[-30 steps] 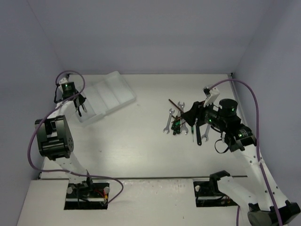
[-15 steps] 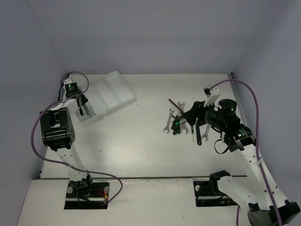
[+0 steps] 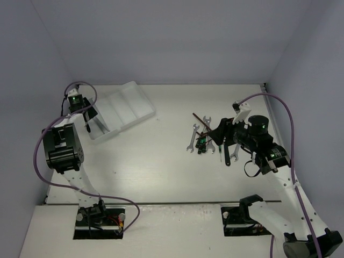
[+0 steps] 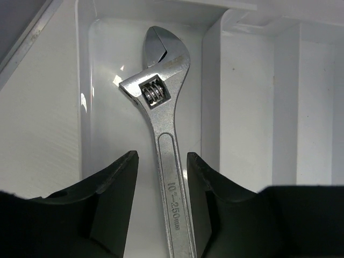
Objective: Sort the tools into containers
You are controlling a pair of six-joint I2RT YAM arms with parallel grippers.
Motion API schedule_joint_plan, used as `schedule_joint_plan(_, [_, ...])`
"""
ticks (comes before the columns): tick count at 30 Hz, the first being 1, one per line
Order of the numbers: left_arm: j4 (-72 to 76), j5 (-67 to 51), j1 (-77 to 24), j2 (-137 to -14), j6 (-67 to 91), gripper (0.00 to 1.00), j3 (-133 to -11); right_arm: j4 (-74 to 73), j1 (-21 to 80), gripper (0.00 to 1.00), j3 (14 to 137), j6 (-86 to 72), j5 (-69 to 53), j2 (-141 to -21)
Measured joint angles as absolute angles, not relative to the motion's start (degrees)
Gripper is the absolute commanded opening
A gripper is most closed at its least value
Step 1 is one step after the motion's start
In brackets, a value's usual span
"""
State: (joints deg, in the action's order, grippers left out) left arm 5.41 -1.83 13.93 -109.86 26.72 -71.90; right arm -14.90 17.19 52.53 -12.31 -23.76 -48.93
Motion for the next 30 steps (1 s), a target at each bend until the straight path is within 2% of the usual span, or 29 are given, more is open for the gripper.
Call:
schedule_joint_plan(3, [4.01,-2.85,13.92,-107.58,27.17,0.56,-71.92,-15.21,17.19,0.49,52.53,-12.86,-20.68,-48.73])
schedule_joint_plan(7, [-2.89,-3.37,13.14,-100.72,27.24,0.64,-73.81,-17.03,17.15,0.46,52.53,-14.49,-10.71,-50.15])
schedule_joint_plan(10, [-11.25,-2.87,10.82,-94.13,26.35,0.73,-77.12,-18.86,16.11,0.43,52.51,-17.06,-2.84,-55.11])
schedule_joint_plan(12, [-16.20,-2.75,7.50,-88.37,25.83,0.74,-78.07,-19.22,14.31,0.42,52.50,-19.25,0.15,-60.06])
schedule_joint_plan(14, [-20.41,-2.94,2.32,-81.71,25.45,0.84,-78.04,-19.60,12.71,0.42,52.42,-21.19,1.99,-65.98])
schedule_joint_plan(22, [-31.66,-2.73,-21.09,-62.72,25.82,0.85,-67.73,-20.00,10.42,0.48,53.47,-23.98,5.70,-83.42])
schedule_joint_plan(30, [-40.45,-2.11,-25.45,-54.25,27.72,0.85,-59.52,-15.99,8.64,0.45,53.41,-23.91,6.71,-92.52])
